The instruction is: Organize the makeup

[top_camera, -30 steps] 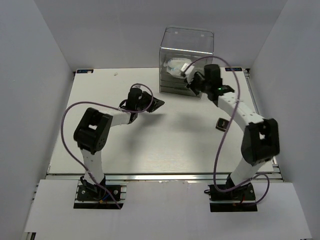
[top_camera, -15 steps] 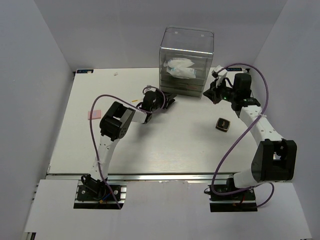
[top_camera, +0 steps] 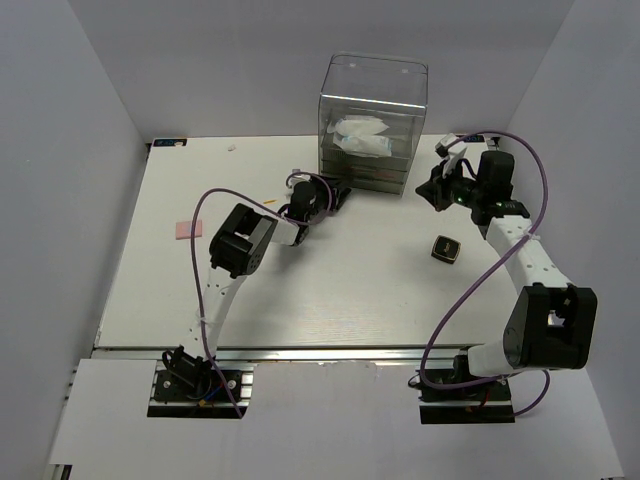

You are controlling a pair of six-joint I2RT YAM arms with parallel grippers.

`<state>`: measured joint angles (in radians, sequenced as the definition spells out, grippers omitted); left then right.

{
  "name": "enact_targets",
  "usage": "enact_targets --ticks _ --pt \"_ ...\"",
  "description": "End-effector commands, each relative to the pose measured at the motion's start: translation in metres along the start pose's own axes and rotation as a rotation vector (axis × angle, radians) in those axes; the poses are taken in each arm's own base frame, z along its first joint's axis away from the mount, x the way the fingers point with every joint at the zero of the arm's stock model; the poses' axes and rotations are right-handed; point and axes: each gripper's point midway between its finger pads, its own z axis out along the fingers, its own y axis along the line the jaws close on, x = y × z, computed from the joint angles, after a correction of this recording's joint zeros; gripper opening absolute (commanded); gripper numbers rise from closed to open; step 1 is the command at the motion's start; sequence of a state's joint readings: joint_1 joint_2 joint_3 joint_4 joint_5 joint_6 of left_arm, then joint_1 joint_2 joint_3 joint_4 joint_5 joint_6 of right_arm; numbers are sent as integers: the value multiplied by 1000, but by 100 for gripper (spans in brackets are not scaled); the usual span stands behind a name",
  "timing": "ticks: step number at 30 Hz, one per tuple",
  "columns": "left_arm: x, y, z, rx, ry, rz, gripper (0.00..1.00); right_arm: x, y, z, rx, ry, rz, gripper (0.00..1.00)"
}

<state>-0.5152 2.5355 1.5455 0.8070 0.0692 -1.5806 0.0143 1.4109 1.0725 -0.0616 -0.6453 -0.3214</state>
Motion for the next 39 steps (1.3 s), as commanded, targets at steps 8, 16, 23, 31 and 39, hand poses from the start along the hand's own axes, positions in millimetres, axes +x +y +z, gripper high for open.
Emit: enact_targets --ticks 8,16,23,31,39 --pt "-5 -15 9 67 -36 -43 48 11 10 -4 -31 13 10 0" --pt "-6 -19 12 102 -45 -62 36 20 12 -3 -36 29 26 0" --pt "-9 -17 15 108 -70 -80 18 25 12 -2 -34 42 28 0" --pt "-6 -20 3 127 -68 -90 0 33 14 -2 -35 58 39 0" --pt "-2 -19 -29 124 -55 -71 0 45 16 -3 -36 87 51 0"
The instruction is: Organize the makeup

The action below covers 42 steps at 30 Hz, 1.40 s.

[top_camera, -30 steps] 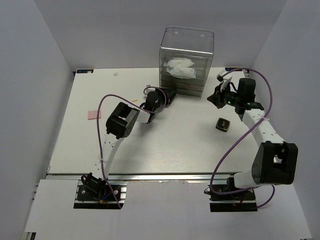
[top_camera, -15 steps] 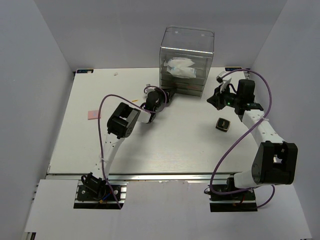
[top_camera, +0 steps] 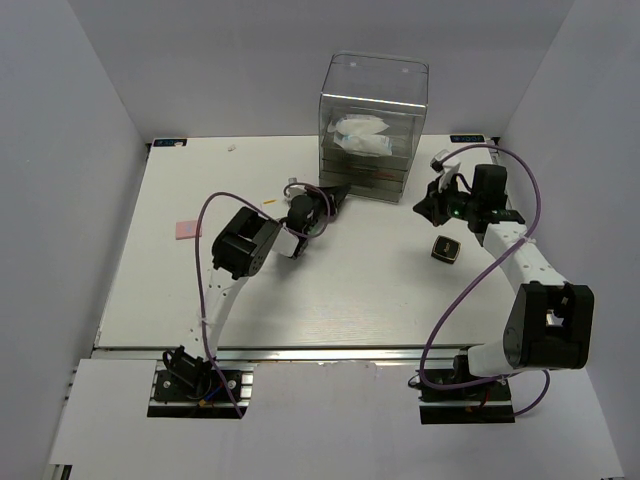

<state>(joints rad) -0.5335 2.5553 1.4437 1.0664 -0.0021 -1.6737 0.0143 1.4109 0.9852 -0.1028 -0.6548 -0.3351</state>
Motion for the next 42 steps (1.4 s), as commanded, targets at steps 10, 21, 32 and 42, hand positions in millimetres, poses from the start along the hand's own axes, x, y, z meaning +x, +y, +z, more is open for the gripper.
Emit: enact_targets --ticks 10,21,32,42 --pt "14 -21 -77 -61 46 65 0 69 -17 -4 74 262 18 89" --pt "31 -32 -89 -84 123 70 61 112 -69 -18 185 525 -122 89" --pt "46 -50 -133 -160 224 229 71 150 -65 -22 -14 703 -221 89" --pt "8 -87 -181 -292 191 580 98 170 -72 -16 -44 754 -247 89"
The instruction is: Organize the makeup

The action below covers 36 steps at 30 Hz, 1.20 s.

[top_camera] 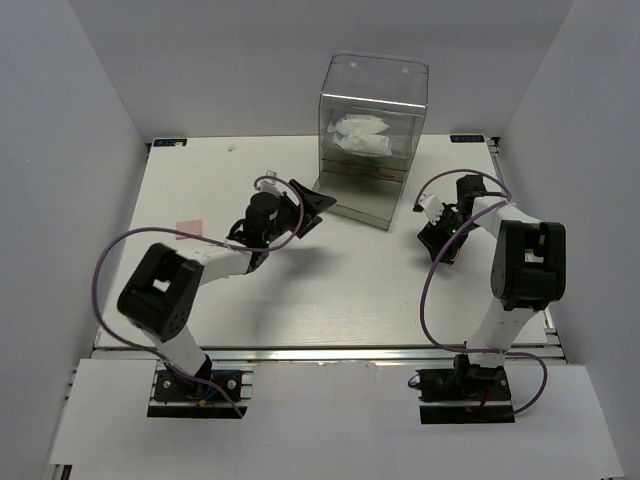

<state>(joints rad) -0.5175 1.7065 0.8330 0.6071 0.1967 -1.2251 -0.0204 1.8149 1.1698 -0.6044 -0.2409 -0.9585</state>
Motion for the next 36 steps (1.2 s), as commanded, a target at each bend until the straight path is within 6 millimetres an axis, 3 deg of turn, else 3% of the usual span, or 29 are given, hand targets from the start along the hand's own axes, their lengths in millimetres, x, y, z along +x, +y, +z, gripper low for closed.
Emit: enact_targets --ticks 1,3,5,7,8,10,11,13,16,18,20,21,23,25,26,27,28,32,36 --pt "-41 2 -34 -117 -71 172 98 4 -8 -1 8 23 -34 89" --pt "-64 6 -50 -187 -122 238 98 11 -9 2 25 44 -60 87" --pt "-98 -4 -75 -222 -218 277 98 16 -10 4 37 57 -87 81" --pt "-120 7 -99 -317 -266 316 98 18 -13 4 63 63 -107 75" --pt "-136 1 -115 -343 -343 334 98 21 -10 4 63 66 -110 65" --pt "-150 13 -138 -432 -371 354 98 16 -11 0 74 47 -123 52" --pt "-155 9 -148 -443 -391 360 98 11 -11 -3 75 28 -127 40" --pt "-160 20 -163 -498 -371 359 98 -8 -8 -14 73 -49 -141 31" --pt "-153 35 -174 -555 -312 334 98 -47 0 -36 47 -178 -127 22" --pt "-146 44 -177 -585 -281 315 98 -95 18 -50 -6 -287 -153 13" --pt "-141 52 -179 -600 -266 303 98 -131 36 -60 -46 -356 -113 5" --pt "-137 53 -179 -595 -258 290 98 -155 36 -71 -43 -415 -117 5" --pt "-131 60 -182 -600 -255 273 98 -186 54 -71 -78 -449 -52 0" --pt "-129 59 -186 -590 -264 264 98 -217 51 -72 -42 -491 6 1" --pt "-126 62 -188 -598 -260 255 98 -232 58 -69 -38 -507 10 2" --pt "-124 61 -190 -593 -264 254 98 -247 44 -67 31 -530 31 3" --pt "-123 61 -191 -590 -267 252 98 -258 47 -65 46 -539 38 8" --pt "-118 65 -197 -597 -262 248 98 -282 27 -51 141 -541 96 16" --pt "-114 72 -200 -626 -240 253 98 -278 6 -25 205 -474 99 31"
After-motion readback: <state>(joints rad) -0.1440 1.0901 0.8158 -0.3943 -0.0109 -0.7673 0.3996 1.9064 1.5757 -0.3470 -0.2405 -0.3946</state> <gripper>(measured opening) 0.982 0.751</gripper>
